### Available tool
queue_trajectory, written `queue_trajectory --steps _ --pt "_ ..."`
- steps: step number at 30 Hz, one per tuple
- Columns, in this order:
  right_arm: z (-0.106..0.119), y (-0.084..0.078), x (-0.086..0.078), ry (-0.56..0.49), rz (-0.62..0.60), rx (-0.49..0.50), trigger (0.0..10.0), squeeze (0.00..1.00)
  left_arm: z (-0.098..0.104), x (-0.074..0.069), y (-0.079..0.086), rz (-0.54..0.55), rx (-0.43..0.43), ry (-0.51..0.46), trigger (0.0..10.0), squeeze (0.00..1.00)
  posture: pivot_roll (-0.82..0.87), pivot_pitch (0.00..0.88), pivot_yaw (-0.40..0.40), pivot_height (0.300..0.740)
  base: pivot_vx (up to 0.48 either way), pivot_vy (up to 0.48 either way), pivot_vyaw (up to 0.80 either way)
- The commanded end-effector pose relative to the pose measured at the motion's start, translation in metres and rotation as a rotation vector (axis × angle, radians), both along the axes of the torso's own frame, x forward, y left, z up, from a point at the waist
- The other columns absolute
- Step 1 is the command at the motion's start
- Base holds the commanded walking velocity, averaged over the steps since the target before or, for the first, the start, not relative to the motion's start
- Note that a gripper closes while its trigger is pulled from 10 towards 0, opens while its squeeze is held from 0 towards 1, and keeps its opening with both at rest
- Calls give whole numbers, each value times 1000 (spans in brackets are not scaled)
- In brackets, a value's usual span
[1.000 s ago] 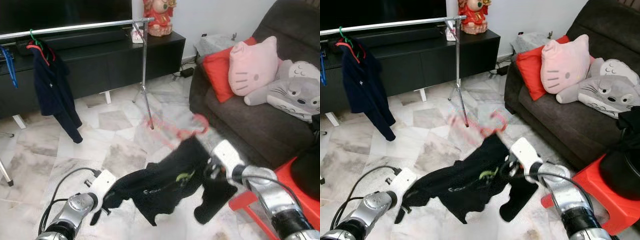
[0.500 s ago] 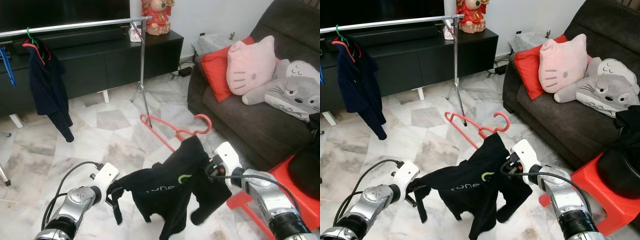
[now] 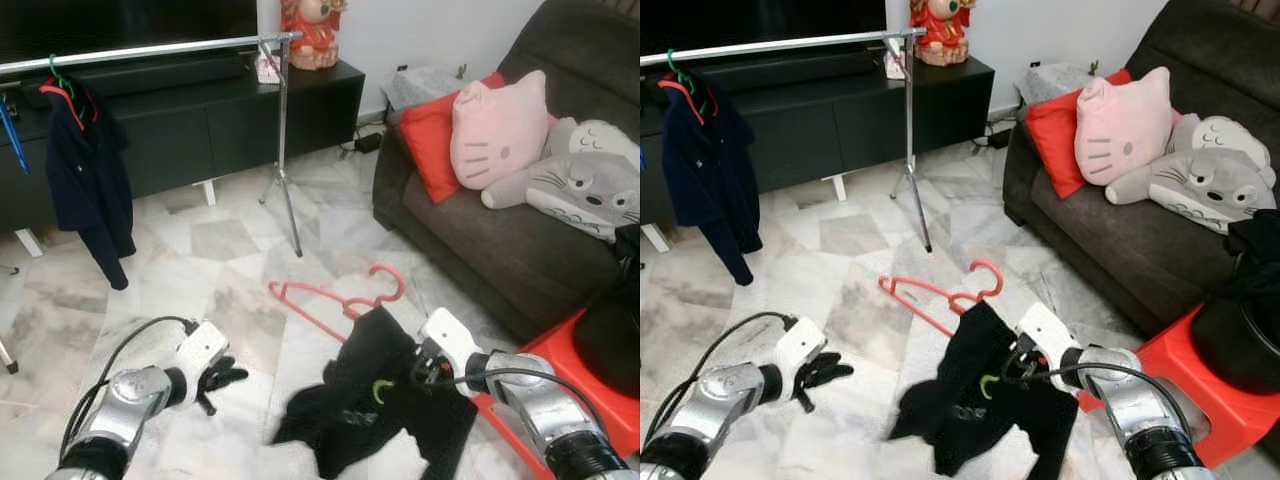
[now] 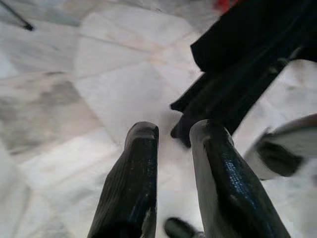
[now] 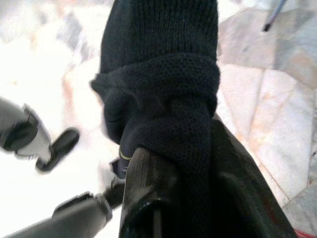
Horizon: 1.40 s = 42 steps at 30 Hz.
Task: Hang hanger
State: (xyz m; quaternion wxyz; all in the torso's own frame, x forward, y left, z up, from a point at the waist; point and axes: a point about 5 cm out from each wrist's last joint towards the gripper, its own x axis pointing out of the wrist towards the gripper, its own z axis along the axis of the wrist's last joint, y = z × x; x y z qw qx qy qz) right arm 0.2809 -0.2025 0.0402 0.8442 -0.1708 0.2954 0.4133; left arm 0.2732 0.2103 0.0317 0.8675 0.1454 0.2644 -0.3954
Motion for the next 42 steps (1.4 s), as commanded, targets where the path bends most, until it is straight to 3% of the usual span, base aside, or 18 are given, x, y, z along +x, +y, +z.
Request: queue_trajectory --steps 1,4,12,13,14,22,23,24,25,26,27,28,29,42 --pt "6 0 2 -7 73 -24 10000 0 13 3 -1 -38 -43 -15 10000 1000 -28 0 -105 740 0 0 0" --pt "0 -5 0 23 132 -108 10000 0 35 2 -6 -89 -152 -29 10000 1000 -25 0 -107 740 0 0 0" --pt "2 0 2 21 256 -146 10000 0 63 6 -18 -150 -228 -91 10000 1000 -13 0 -110 740 0 0 0" --pt "2 3 2 22 280 -146 10000 0 64 7 -21 -152 -236 -101 10000 627 -13 0 -111 740 0 0 0" --pt "2 9 3 15 315 -143 10000 0 65 7 -26 -160 -263 -85 10000 0 -12 0 -111 740 0 0 0" --pt "9 32 10 -13 404 -83 10000 0 58 2 -39 -192 -261 -29 10000 0 -14 0 -109 740 0 0 0" --pt "10 34 11 -18 409 -79 10000 0 58 1 -41 -194 -282 -24 10000 467 -12 0 -110 740 0 0 0" --pt "10 35 12 -19 408 -78 10000 0 59 1 -42 -193 -290 -22 10000 467 -12 0 -110 740 0 0 0" --pt "11 36 13 -21 406 -73 10000 0 58 1 -43 -196 -287 -16 10000 843 -7 0 -111 740 0 0 0" --pt "11 37 14 -19 404 -67 10000 0 57 0 -44 -205 -263 -17 10000 800 -6 0 -109 740 0 0 0" --pt "11 39 14 -15 408 -62 10000 0 55 0 -45 -216 -235 -19 10000 537 -6 0 -108 740 0 0 0" --pt "11 39 15 -11 413 -58 10000 0 54 -1 -45 -223 -217 -20 10000 537 -5 0 -107 740 0 0 0" --pt "11 40 15 -8 424 -56 10000 0 54 -1 -46 -228 -214 -15 10000 0 -6 0 -103 740 0 0 0" --pt "13 59 18 2 517 -53 10000 0 58 -3 -52 -301 -228 12 10000 0 1 0 -82 740 0 0 0"
